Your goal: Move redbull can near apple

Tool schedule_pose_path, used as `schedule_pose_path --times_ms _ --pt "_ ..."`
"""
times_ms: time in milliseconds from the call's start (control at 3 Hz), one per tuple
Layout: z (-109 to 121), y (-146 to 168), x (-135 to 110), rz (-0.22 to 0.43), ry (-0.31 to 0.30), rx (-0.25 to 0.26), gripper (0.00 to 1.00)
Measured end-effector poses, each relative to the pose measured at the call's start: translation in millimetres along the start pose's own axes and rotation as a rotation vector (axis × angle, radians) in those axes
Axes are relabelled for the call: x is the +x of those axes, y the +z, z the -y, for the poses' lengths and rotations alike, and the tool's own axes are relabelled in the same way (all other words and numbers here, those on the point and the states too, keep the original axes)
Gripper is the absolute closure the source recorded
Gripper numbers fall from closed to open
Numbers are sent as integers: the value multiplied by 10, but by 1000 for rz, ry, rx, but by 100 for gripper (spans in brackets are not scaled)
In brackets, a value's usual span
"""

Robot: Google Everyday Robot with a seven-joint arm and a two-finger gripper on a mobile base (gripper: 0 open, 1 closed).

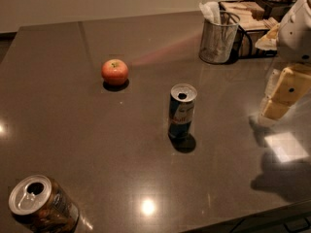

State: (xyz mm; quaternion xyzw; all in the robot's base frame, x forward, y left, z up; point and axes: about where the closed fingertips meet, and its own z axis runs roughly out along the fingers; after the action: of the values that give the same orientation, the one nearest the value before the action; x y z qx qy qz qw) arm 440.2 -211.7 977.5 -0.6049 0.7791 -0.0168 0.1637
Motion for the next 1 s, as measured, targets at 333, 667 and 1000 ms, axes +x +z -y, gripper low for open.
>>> schedule_pose_path --times_ms 333,667,1000 --pt "-47 66 -208 65 -10 -27 0" --pt "-133 182 -469 152 -17 -58 0" --pt "-245 299 -752 219 -45 -84 0"
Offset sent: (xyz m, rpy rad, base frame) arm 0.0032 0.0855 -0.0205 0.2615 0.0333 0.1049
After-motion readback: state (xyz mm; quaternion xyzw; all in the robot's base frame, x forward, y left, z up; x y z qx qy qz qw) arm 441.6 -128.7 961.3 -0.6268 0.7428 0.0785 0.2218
